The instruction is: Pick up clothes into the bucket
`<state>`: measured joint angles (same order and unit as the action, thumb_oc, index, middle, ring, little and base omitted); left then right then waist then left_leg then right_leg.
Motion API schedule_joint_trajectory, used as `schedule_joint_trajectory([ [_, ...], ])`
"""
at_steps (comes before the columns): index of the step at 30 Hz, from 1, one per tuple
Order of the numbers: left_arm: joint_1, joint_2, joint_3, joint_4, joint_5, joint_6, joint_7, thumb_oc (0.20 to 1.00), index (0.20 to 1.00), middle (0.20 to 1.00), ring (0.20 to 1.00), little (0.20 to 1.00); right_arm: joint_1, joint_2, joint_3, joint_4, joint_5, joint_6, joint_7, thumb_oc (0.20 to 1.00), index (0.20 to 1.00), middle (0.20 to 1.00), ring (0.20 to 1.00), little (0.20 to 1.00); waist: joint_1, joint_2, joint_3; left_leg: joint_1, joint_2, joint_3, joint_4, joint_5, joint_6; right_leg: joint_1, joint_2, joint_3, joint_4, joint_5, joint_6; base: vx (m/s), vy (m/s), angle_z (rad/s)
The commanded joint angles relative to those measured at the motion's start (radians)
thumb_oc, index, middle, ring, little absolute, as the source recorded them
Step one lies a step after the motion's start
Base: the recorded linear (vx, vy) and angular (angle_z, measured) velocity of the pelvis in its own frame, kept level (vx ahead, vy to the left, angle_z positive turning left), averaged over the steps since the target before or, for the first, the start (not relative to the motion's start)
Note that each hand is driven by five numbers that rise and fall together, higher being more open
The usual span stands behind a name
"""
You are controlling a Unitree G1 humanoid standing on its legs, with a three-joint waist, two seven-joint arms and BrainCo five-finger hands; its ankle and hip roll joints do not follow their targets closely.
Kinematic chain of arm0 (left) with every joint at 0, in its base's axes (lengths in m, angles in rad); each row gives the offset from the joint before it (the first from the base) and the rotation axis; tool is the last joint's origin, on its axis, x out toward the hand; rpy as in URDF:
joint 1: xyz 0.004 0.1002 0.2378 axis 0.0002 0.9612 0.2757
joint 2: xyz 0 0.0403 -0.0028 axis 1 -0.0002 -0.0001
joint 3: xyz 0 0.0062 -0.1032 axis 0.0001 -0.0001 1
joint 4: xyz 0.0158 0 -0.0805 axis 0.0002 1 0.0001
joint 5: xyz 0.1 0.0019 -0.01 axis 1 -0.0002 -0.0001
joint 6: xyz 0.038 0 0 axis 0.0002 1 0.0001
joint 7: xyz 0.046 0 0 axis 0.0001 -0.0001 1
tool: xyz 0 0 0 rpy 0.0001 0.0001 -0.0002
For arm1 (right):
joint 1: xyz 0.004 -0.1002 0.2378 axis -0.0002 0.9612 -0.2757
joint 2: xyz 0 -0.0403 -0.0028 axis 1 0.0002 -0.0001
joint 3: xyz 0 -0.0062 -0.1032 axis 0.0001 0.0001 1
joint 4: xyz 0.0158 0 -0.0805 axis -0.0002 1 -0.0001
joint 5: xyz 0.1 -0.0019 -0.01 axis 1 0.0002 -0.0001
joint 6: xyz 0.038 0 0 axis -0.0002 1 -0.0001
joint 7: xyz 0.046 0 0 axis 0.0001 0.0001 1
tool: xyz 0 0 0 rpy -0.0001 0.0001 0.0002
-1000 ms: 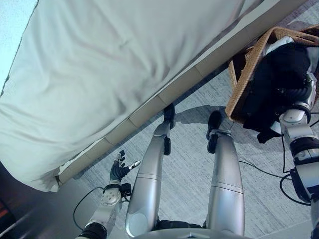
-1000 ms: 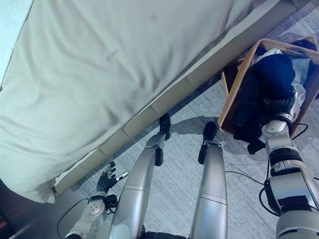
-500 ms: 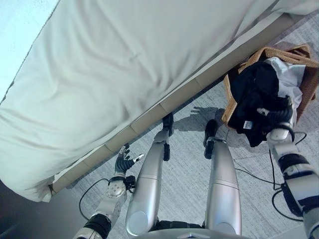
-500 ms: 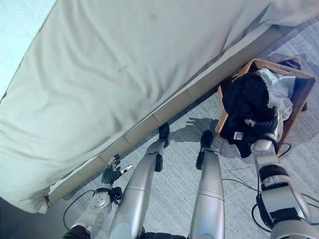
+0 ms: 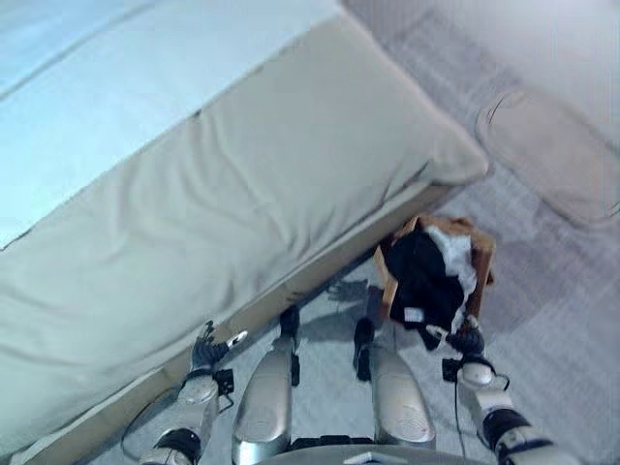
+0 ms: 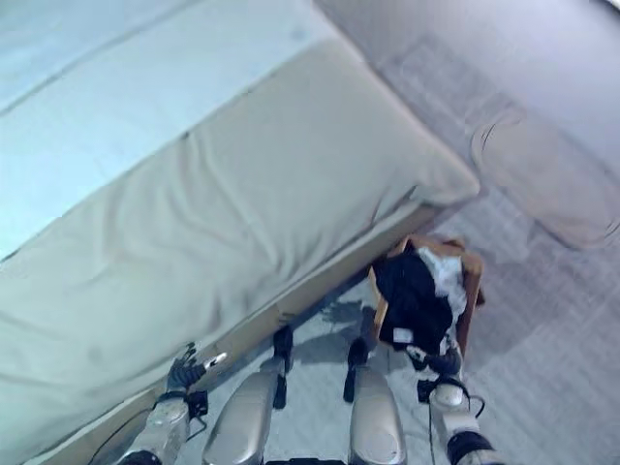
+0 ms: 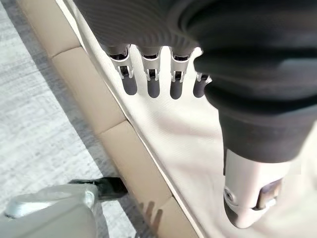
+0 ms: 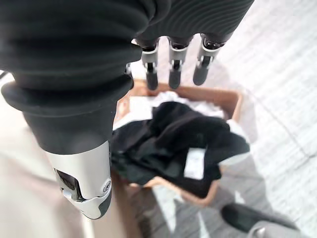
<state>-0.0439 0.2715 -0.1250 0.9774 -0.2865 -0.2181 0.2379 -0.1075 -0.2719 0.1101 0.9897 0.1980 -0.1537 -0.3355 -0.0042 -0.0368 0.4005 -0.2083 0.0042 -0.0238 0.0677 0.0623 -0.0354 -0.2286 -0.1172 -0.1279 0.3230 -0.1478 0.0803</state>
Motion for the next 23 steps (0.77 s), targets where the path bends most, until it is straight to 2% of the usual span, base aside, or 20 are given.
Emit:
schedule_joint_trajectory([
  [1, -0.004, 0.019, 0.024, 0.03, 0.083, 0.012, -0.033, 1.0, 1.0, 1.0, 1.0, 1.0, 0.02, -0.029, -0.018, 0.0, -0.004, -0.016, 0.048, 1.0, 1.0, 1.0, 1.0, 1.0, 0.018, -0.017, -0.054, 0.059, -0.034, 0.036, 0.082, -0.108, -0.001, 0.071, 0.001, -0.029, -0.227, 0.184, 0.048, 0.13, -0.002, 0.03],
  [3, 0.01, 0.02, 0.029, 0.074, 0.149, 0.029, -0.062, 1.0, 1.0, 1.0, 1.0, 1.0, 0.059, -0.009, -0.015, 0.033, -0.007, -0.01, 0.095, 1.0, 1.0, 1.0, 1.0, 1.0, 0.017, -0.026, -0.116, 0.121, -0.025, 0.043, 0.066, -0.115, -0.001, 0.139, 0.015, -0.023, -0.248, 0.17, 0.045, 0.11, 0.009, 0.02],
  [4, 0.01, 0.02, 0.03, 0.074, 0.149, 0.029, -0.062, 1.0, 1.0, 1.0, 1.0, 1.0, 0.059, -0.009, -0.015, 0.033, -0.007, -0.01, 0.095, 1.0, 1.0, 1.0, 1.0, 1.0, 0.018, -0.026, -0.115, 0.123, -0.025, 0.043, 0.065, -0.115, -0.002, 0.141, 0.016, -0.023, -0.249, 0.17, 0.045, 0.11, 0.022, 0.0],
  [5, 0.023, 0.016, 0.029, 0.093, 0.183, 0.037, -0.083, 1.0, 1.0, 1.0, 1.0, 1.0, 0.08, -0.003, 0.0, 0.044, -0.025, -0.005, 0.13, 1.0, 1.0, 1.0, 1.0, 1.0, 0.016, -0.024, -0.153, 0.164, -0.018, 0.048, 0.052, -0.119, -0.002, 0.174, 0.023, -0.023, -0.253, 0.159, 0.044, 0.05, 0.013, 0.0],
  [6, 0.024, 0.016, 0.029, 0.093, 0.183, 0.037, -0.083, 1.0, 1.0, 1.0, 1.0, 1.0, 0.081, -0.003, 0.0, 0.044, -0.025, -0.005, 0.13, 1.0, 1.0, 1.0, 1.0, 1.0, 0.016, -0.024, -0.152, 0.166, -0.017, 0.048, 0.05, -0.119, -0.002, 0.176, 0.024, -0.023, -0.253, 0.158, 0.044, 0.11, 0.015, -0.03],
  [7, 0.039, 0.008, 0.033, 0.101, 0.195, 0.039, -0.102, 1.0, 1.0, 1.0, 1.0, 1.0, 0.104, 0.002, 0.015, 0.054, -0.052, 0.0, 0.153, 1.0, 1.0, 1.0, 1.0, 1.0, 0.016, -0.022, -0.187, 0.202, -0.013, 0.05, 0.035, -0.121, -0.002, 0.209, 0.031, -0.02, -0.255, 0.144, 0.04, 0.08, 0.0, -0.04],
  [9, 0.053, -0.009, 0.041, 0.11, 0.191, 0.04, -0.122, 1.0, 1.0, 1.0, 1.0, 1.0, 0.122, 0.005, 0.029, 0.056, -0.073, 0.004, 0.177, 1.0, 1.0, 1.0, 1.0, 1.0, 0.014, -0.018, -0.211, 0.235, -0.006, 0.049, 0.021, -0.122, -0.003, 0.237, 0.036, -0.022, -0.249, 0.127, 0.035, 0.07, 0.0, -0.03],
  [16, 0.084, -0.062, 0.044, 0.172, 0.182, 0.057, -0.161, 1.0, 1.0, 1.0, 1.0, 1.0, 0.149, 0.036, 0.023, 0.127, -0.079, 0.017, 0.206, 1.0, 1.0, 1.0, 1.0, 1.0, 0.006, -0.004, -0.263, 0.318, 0.004, 0.051, -0.017, -0.122, -0.007, 0.313, 0.041, -0.029, -0.258, 0.099, 0.026, 0.05, -0.019, 0.0],
  [20, 0.085, -0.062, 0.0, 0.189, 0.255, 0.059, -0.189, 1.0, 1.0, 1.0, 1.0, 1.0, 0.149, 0.033, 0.027, 0.156, -0.098, 0.023, 0.209, 1.0, 1.0, 1.0, 1.0, 1.0, 0.001, 0.008, -0.278, 0.342, 0.003, 0.051, -0.022, -0.128, -0.008, 0.344, 0.04, -0.03, -0.272, 0.094, 0.024, 0.05, -0.004, -0.01],
  [23, 0.086, -0.057, -0.011, 0.172, 0.257, 0.059, -0.206, 1.0, 1.0, 1.0, 1.0, 1.0, 0.15, 0.027, 0.034, 0.153, -0.107, 0.021, 0.218, 1.0, 1.0, 1.0, 1.0, 1.0, -0.004, 0.017, -0.282, 0.354, 0.003, 0.049, -0.024, -0.13, -0.009, 0.358, 0.038, -0.03, -0.277, 0.091, 0.023, 0.0, 0.0, 0.0],
])
